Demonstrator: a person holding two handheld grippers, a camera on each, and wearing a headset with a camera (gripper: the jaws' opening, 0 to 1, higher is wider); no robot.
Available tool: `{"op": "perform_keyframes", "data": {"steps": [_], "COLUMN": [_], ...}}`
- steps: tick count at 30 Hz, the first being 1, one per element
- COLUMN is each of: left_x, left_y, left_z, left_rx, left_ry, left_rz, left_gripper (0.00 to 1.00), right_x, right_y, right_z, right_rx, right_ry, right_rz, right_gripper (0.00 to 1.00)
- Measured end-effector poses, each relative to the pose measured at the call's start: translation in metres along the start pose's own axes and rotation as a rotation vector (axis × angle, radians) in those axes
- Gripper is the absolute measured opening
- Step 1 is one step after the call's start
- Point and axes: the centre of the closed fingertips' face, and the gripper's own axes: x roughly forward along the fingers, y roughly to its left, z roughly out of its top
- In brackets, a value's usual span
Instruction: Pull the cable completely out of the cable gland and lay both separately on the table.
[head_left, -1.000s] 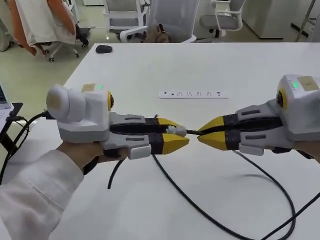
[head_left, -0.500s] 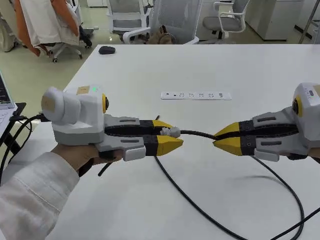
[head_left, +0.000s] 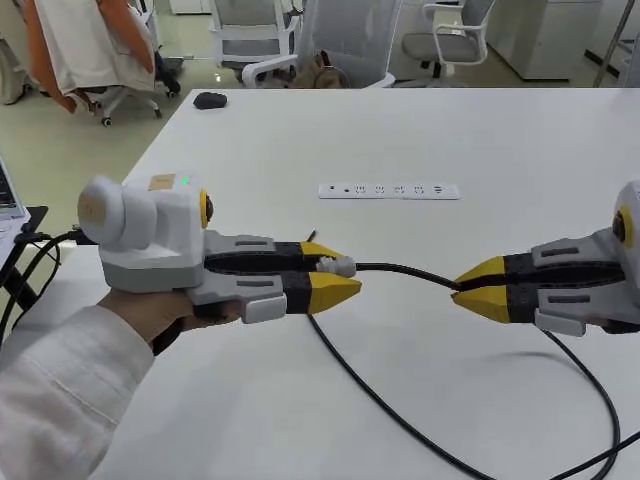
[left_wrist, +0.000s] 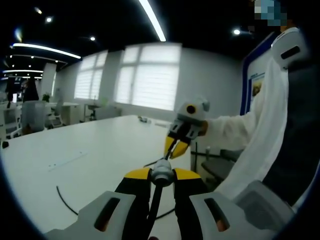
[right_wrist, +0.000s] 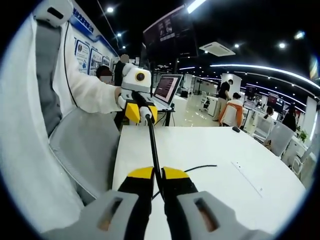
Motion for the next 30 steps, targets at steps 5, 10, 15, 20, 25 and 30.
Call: {"op": "perform_keyframes", "data": {"steps": [5, 10, 15, 20, 25, 30], "left_x": [0.0, 0.0, 0.001, 0.002, 0.005, 0.011], "left_y": [0.0, -0.002, -0.003, -0.003, -0.007, -0.012], "left_z": [0.001, 0.003, 0.005, 0.006, 0.006, 0.005], "left_rx": [0.003, 0.013, 0.023, 0.026, 0.026, 0.026], "left_ry": [0.002, 0.002, 0.001, -0.001, 0.001, 0.004], "left_rz": [0.001, -0.005, -0.005, -0.008, -0.018, -0.035], "left_gripper": [0.18, 0.18, 0.18, 0.18, 0.18, 0.18], "right_x": [0.001, 0.003, 0.003, 0.006, 0.017, 0.036], "right_y": [-0.002, -0.003, -0.009, -0.008, -0.003, 0.007], "right_z": [-0.001, -0.003, 0.002, 0.014, 0.031, 0.047], "right_rx": [0.013, 0.014, 0.024, -0.005, -0.038, -0.08], "right_ry": [-0.004, -0.002, -0.015, -0.028, -0.056, -0.074], "right_rz": [-0.008, -0.016, -0.038, -0.033, -0.01, 0.049], "right_gripper": [0.05, 0.06, 0.15, 0.21, 0.23, 0.23]}}
